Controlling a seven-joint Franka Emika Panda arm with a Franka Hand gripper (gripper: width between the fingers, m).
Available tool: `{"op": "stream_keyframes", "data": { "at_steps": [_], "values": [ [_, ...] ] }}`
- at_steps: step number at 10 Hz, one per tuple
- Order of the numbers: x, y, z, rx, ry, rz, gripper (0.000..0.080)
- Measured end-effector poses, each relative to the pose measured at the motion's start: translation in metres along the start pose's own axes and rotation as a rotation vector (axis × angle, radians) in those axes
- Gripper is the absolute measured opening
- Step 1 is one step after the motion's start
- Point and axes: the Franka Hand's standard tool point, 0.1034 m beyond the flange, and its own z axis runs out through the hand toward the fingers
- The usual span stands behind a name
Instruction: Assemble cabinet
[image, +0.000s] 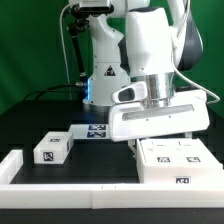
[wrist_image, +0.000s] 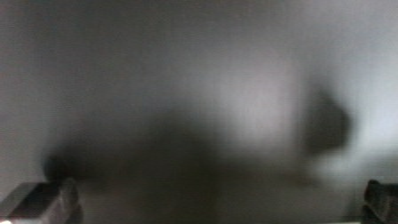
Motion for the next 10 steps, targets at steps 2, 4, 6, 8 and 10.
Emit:
{"op": "stream_keyframes", "data": {
  "at_steps": [2,4,6,8,10],
  "values": [
    [0.0058,-0.0005,0.0014,0.002,0.009,-0.001,0.052],
    [0.0057,0.0009,0.0023,0.001,0.014,-0.009,0.0384],
    [0.0056,-0.0008,0.0031,0.002,0.014,-0.016,0.0075],
    [0.0052,0.0,0.0032,0.001,0.013,-0.028,0.0015],
    [0.0027,0.0066,0.0002,-0.003,0.011,-0.064,0.0005]
  ]
}}
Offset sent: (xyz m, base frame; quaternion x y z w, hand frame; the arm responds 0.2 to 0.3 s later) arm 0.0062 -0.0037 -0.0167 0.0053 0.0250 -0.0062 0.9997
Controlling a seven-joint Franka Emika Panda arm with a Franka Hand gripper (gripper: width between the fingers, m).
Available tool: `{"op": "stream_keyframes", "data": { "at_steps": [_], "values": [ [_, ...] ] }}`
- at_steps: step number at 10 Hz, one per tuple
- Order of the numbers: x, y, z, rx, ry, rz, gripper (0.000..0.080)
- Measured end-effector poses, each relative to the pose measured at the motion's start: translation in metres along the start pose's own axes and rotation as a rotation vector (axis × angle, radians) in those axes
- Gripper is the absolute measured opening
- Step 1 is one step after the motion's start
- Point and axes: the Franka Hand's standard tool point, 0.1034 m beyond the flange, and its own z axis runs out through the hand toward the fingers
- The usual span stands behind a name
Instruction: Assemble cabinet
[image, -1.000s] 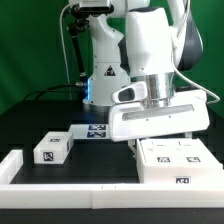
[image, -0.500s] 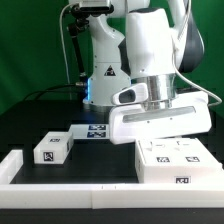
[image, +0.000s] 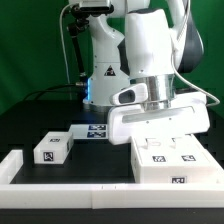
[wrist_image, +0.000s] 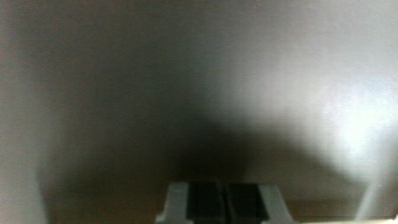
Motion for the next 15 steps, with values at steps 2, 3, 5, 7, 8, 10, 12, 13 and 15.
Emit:
{"op": "stream_keyframes", "data": {
  "at_steps": [2,3,5,7,8,10,12,13,15],
  "values": [
    [-0.002,0.009,-0.017,-0.01,0.004,-0.037,0.0002],
    [-0.001,0.007,-0.029,-0.015,0.018,-0.05,0.0003],
    [0.003,0.008,-0.05,-0.023,0.035,-0.086,0.0003],
    [0.01,0.011,-0.067,-0.026,0.026,-0.094,0.0003],
    [0.015,0.012,-0.077,-0.026,0.022,-0.096,0.0003],
    [0.026,0.011,-0.091,-0.024,0.015,-0.1,0.0003],
    [0.035,0.01,-0.1,-0.025,0.027,-0.114,0.0003],
    [0.033,0.01,-0.098,-0.024,0.022,-0.113,0.0003],
    [0.033,0.01,-0.097,-0.024,0.021,-0.113,0.0003]
  ]
}}
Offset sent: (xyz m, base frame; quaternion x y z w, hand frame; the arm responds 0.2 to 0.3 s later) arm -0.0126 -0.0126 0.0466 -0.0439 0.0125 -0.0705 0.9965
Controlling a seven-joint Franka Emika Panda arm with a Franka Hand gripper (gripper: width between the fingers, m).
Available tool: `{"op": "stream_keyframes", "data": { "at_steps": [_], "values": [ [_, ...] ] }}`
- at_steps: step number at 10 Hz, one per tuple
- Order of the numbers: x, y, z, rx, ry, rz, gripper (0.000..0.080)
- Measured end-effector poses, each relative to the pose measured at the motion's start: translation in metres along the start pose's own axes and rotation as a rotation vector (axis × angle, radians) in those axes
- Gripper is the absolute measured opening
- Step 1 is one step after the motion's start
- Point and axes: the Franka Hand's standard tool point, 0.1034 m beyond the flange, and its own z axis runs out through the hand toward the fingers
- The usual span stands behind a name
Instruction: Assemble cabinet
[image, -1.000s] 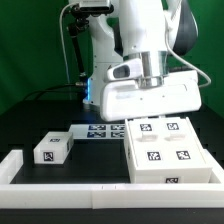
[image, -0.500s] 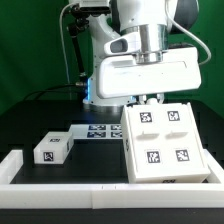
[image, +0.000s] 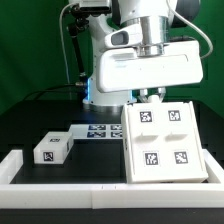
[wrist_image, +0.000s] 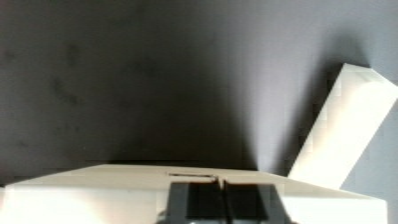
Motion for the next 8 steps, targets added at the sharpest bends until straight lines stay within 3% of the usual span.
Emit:
{"op": "stream_keyframes", "data": {
  "at_steps": [8],
  "values": [
    [0.034,-0.003,-0.019,0.025,-0.05,-0.003,0.0003]
  ]
}}
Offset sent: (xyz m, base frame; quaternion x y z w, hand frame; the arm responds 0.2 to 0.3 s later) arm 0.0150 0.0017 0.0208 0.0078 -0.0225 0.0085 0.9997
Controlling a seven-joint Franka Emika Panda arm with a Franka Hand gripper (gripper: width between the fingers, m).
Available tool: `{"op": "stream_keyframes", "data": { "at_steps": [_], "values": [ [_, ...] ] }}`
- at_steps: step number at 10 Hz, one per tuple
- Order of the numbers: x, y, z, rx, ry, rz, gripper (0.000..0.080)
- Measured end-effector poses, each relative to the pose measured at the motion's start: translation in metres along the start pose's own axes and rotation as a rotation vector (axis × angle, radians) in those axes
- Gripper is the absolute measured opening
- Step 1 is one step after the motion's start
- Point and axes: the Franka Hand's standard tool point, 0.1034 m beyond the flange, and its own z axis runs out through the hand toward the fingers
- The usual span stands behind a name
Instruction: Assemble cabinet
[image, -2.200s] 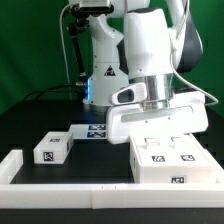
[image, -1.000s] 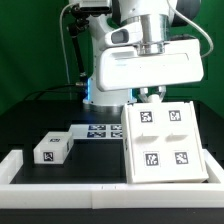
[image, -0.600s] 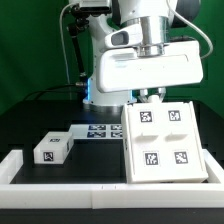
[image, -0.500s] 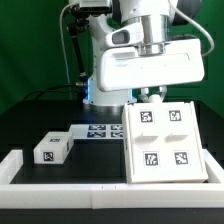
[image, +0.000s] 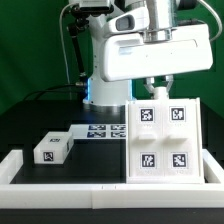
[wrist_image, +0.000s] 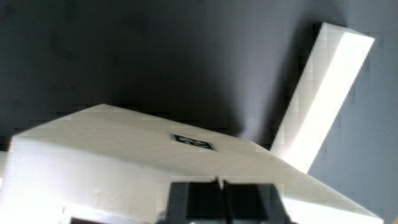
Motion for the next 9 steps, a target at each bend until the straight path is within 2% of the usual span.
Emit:
{"op": "stream_keyframes", "data": {
  "at_steps": [2,4,5,7,9],
  "values": [
    [0.004,0.003,-0.004,0.006,-0.023,0.002,0.0003],
    [-0.011,0.004,-0.002,0.0,-0.028,-0.005,0.0003],
    [-0.013,0.004,-0.006,-0.003,-0.025,-0.006,0.0003],
    [-0.014,0.003,-0.007,-0.003,-0.025,-0.009,0.0003],
    [-0.007,-0.001,-0.006,0.002,-0.028,0.0,0.0003]
  ]
}}
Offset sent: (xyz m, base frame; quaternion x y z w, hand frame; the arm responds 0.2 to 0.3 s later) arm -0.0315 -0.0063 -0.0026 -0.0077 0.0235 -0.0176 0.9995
